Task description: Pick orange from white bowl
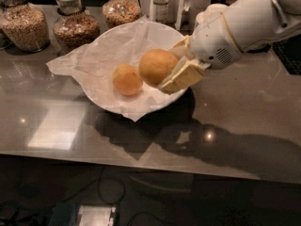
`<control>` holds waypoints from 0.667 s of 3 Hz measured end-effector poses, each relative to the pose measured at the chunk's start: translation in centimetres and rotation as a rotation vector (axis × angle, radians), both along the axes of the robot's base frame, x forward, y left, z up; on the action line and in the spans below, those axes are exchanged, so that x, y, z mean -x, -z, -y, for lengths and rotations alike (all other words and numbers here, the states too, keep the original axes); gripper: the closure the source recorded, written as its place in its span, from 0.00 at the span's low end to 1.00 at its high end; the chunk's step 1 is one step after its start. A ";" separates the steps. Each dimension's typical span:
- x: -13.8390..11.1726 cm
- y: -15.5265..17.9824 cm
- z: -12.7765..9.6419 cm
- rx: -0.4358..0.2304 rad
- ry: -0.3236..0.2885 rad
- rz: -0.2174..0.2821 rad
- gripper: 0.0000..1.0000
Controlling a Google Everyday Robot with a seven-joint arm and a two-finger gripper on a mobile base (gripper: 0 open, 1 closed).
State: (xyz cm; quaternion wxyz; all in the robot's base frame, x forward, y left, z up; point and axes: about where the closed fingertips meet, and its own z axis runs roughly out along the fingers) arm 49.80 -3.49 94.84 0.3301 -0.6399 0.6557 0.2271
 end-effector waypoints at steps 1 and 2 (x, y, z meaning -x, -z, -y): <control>2.7 -3.0 1.9 -0.063 -0.082 0.060 1.00; 7.0 -5.3 1.6 -0.076 -0.207 0.168 1.00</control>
Offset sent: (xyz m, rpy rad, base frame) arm -0.1303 -0.0122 0.0811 0.0833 -0.3074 0.3726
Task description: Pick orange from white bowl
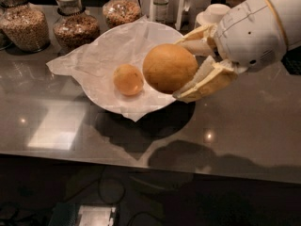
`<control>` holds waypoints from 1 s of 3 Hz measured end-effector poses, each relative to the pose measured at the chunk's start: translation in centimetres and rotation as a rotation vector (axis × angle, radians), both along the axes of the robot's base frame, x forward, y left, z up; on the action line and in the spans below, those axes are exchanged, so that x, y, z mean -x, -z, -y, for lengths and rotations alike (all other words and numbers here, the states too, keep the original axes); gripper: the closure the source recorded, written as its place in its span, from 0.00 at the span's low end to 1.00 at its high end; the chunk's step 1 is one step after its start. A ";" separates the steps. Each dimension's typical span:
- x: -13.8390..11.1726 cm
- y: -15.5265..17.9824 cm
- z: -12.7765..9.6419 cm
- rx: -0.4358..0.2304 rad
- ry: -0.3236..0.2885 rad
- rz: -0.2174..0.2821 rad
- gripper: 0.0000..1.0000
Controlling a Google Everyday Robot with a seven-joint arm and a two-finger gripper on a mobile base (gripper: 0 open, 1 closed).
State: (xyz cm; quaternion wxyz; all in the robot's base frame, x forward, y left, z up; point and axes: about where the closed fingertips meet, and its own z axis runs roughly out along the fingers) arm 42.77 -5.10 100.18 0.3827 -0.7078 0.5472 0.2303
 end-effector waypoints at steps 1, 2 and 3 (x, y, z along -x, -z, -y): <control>4.4 -1.6 -1.4 0.011 -0.120 0.123 1.00; 6.9 -2.0 -2.9 -0.009 -0.255 0.220 1.00; 7.0 -2.0 -2.9 -0.009 -0.255 0.220 1.00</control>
Offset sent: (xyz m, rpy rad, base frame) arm -0.0953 0.0400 0.0147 0.0453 -0.2729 0.3893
